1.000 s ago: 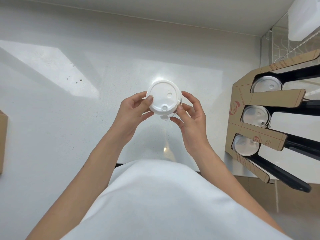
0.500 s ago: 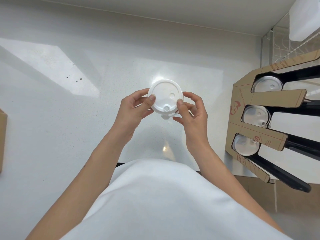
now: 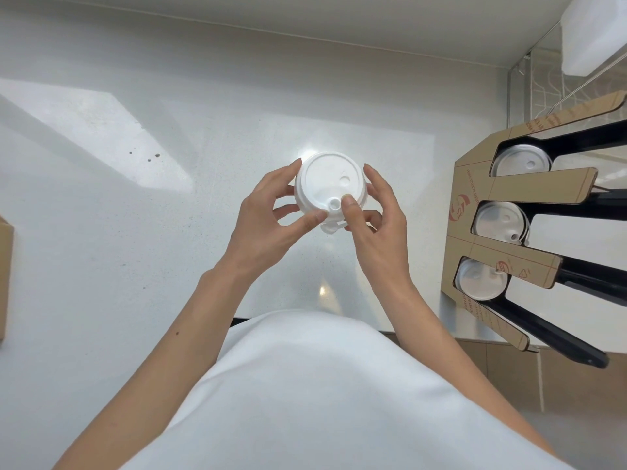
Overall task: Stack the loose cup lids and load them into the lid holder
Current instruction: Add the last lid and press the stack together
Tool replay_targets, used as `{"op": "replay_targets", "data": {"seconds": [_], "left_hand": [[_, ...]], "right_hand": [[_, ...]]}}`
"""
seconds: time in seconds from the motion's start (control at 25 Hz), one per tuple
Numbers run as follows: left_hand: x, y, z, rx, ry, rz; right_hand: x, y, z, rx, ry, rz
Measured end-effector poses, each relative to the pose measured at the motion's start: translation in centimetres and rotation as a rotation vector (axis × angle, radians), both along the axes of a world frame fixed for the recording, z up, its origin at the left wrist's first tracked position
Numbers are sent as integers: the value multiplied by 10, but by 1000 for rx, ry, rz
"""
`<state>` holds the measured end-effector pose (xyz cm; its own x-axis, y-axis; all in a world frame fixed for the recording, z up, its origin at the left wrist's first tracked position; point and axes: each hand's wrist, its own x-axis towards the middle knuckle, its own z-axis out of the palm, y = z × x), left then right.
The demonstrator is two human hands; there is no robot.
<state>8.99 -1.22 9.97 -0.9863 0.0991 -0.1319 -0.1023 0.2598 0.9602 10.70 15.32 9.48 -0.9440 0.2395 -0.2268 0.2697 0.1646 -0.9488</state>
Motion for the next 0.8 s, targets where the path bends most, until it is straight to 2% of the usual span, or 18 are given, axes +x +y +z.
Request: {"op": "replay_targets", "data": {"seconds": [0.24, 0.8], "left_hand": [[2, -2, 3, -11, 115, -12], [1, -7, 0, 63, 83, 24]], "right_hand": [[2, 4, 0, 17, 70, 45], [6, 5, 3, 36, 120, 25]]}}
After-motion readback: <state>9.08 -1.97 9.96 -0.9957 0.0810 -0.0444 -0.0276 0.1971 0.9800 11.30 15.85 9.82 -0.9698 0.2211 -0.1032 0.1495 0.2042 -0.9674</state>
